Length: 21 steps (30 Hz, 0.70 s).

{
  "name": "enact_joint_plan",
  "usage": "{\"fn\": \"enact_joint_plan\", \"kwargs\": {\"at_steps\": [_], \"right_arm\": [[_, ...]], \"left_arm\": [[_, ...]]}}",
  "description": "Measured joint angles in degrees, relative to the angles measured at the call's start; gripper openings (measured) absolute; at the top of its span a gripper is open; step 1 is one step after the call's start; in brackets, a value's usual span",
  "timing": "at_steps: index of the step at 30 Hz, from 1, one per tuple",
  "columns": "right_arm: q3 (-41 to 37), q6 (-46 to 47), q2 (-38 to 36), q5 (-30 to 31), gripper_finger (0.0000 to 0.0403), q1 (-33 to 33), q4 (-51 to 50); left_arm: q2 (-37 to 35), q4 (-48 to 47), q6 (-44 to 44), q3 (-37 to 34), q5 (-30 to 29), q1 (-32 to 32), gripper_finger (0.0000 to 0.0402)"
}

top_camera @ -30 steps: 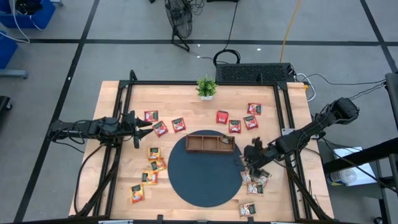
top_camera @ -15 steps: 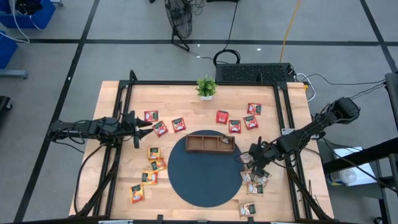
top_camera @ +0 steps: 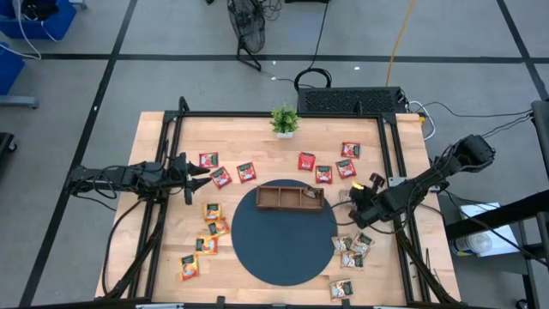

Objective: Pick & Place Tea
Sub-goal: Put the brown tea bag into the right slot of the wooden organizer

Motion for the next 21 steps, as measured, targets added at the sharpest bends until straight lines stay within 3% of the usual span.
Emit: {"fn": "enact_joint_plan", "kwargs": {"at_steps": [4, 8, 13, 21], "right_arm": [[0.3, -3.8, -0.3, 8.7, 0.0000, 0.1, 4.5], [0.3, -9.2, -0.4, 10.3, 0.0000, -0.7, 11.3], [0.4, -12.9, -0.4, 1.5, 0.0000, -3.6, 17.2], [0.4, -11.2, -0.5, -19.0, 0.0000, -5.0, 19.1]], "left_arm": [[0.0, 0.0, 0.0, 0.0, 0.0, 0.0, 0.0161], [0.0, 0.0, 0.0, 0.0, 0.0, 0.0, 0.0161], [0.0, 0.0, 0.0, 0.0, 0.0, 0.0, 0.0161], [0.0, 0.0, 0.0, 0.0, 0.0, 0.0, 0.0161]]}}
